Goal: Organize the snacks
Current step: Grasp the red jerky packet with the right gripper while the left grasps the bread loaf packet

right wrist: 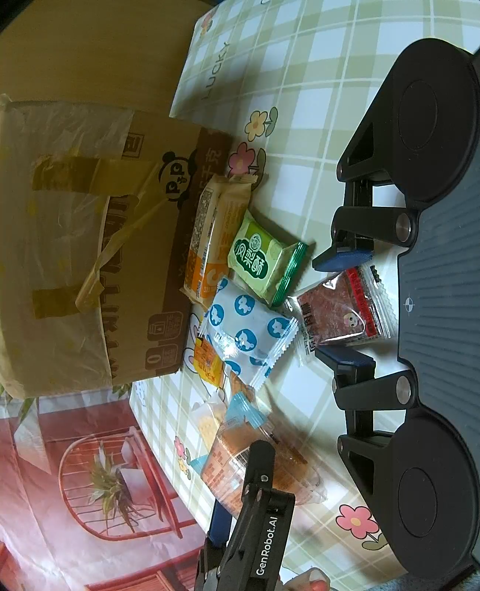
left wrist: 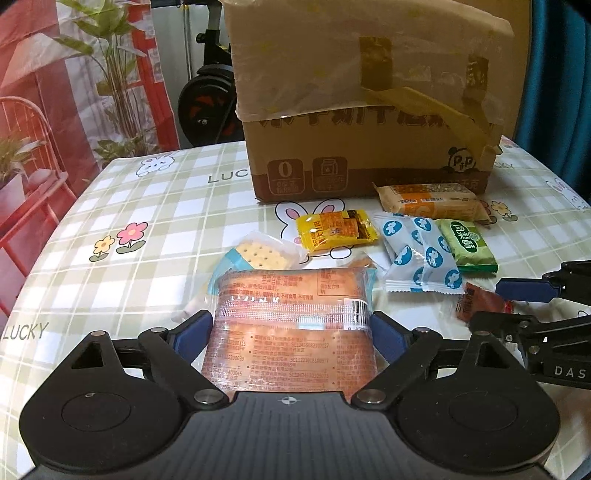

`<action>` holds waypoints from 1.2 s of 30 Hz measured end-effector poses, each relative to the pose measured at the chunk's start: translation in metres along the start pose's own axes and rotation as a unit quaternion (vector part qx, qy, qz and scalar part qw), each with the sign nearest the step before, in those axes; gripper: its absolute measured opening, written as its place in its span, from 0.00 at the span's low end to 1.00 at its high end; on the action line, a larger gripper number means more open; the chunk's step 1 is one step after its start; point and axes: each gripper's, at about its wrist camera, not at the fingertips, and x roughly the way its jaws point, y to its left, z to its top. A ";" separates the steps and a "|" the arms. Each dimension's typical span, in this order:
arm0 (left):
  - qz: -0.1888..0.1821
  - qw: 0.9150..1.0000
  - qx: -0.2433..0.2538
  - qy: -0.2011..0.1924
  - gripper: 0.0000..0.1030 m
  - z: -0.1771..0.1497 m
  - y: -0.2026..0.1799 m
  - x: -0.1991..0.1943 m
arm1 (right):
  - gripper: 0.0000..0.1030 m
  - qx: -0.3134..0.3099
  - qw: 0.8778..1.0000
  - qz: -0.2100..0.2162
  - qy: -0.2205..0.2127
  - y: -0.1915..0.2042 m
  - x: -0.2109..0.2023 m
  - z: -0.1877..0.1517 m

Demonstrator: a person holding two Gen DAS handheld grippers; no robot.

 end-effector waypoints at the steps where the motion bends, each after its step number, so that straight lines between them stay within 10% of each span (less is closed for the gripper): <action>1: 0.000 1.000 0.000 0.000 0.90 0.000 0.000 0.000 | 0.40 0.000 1.000 0.000 0.000 0.000 0.000 0.000; 18: -0.055 0.997 -0.035 -0.034 0.91 -0.005 0.021 -0.005 | 0.40 0.002 1.000 0.003 -0.001 0.000 -0.001 -0.001; 33: -0.009 1.000 0.022 -0.001 0.96 -0.010 0.000 0.003 | 0.44 -0.007 1.000 0.002 0.002 0.002 0.001 0.000; 36: -0.009 1.000 0.023 -0.004 0.85 -0.014 -0.001 -0.003 | 0.48 -0.022 1.000 0.004 0.006 0.005 0.004 0.002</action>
